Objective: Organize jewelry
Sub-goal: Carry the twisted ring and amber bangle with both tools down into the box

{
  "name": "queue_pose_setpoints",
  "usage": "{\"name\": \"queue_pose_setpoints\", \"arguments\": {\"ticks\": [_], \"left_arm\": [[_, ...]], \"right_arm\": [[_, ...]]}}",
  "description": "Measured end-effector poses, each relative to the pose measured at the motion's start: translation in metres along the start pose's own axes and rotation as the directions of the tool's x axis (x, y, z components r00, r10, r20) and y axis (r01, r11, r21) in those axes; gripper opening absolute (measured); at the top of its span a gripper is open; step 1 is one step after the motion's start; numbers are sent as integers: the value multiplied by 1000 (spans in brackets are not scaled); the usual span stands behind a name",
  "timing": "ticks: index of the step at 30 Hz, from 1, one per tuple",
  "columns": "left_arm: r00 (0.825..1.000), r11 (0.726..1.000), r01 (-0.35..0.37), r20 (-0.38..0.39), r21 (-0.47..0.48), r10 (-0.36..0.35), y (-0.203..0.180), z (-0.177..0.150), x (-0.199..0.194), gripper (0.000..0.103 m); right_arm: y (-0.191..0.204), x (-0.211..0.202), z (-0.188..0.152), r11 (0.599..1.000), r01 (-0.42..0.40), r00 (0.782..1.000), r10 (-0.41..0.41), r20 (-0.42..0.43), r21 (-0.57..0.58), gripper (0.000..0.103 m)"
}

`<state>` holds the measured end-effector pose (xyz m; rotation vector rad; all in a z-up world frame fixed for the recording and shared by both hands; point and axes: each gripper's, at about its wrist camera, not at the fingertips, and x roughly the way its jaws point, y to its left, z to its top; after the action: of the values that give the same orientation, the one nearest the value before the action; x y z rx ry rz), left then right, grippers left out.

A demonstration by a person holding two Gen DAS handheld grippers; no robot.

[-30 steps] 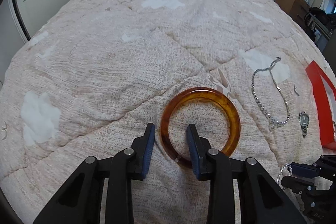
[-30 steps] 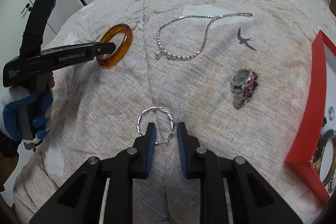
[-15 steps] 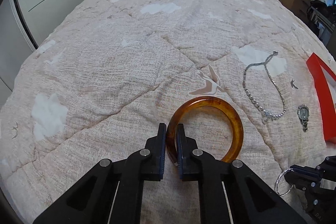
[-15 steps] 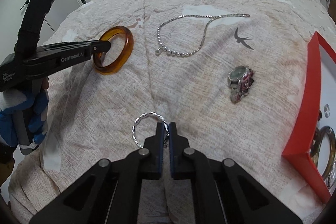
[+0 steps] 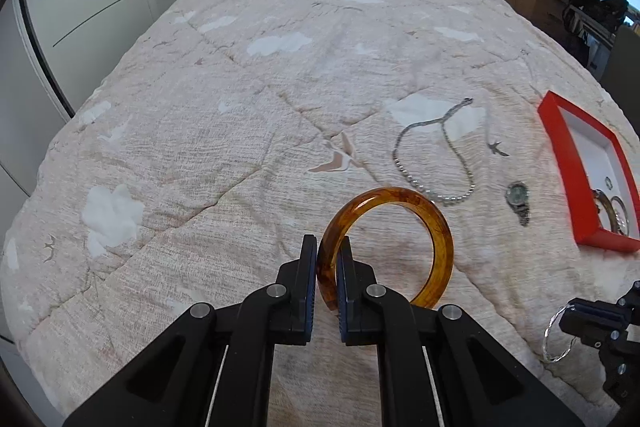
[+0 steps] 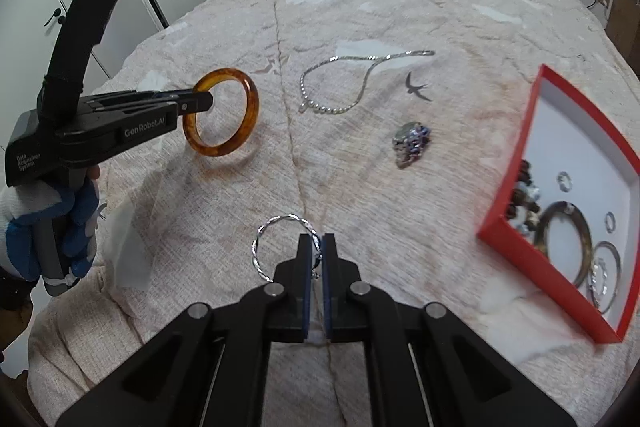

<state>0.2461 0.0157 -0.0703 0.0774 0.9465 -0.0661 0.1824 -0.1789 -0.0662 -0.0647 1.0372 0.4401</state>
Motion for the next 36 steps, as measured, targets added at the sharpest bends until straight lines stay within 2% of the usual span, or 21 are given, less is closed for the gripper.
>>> {"name": "queue_pose_setpoints", "arguments": {"ticks": [4,9,19,23,29,36], "left_arm": [[1000,1000,19,15,21,-20,-16,4,-14,9],[997,996,70,36,61,-72,-54,17,-28,9],[980,965,188,27,182,-196,-167,49,-18,9],[975,951,213,6,226,-220,-208,58,-2,9],[973,931,228,-22,285,-231,-259,72,26,9],[977,923,215,-64,319,-205,-289,79,62,9]], "right_arm": [[-11,-26,-3,999,20,999,-21,44,28,4],[-42,-59,-6,994,68,993,-76,93,81,4],[-148,-105,-22,954,200,964,-232,128,223,4],[-186,-105,-24,937,228,956,-267,123,264,4],[-221,-89,-12,930,243,952,-283,116,275,4],[-259,-58,7,925,261,952,-294,82,278,4]]}}
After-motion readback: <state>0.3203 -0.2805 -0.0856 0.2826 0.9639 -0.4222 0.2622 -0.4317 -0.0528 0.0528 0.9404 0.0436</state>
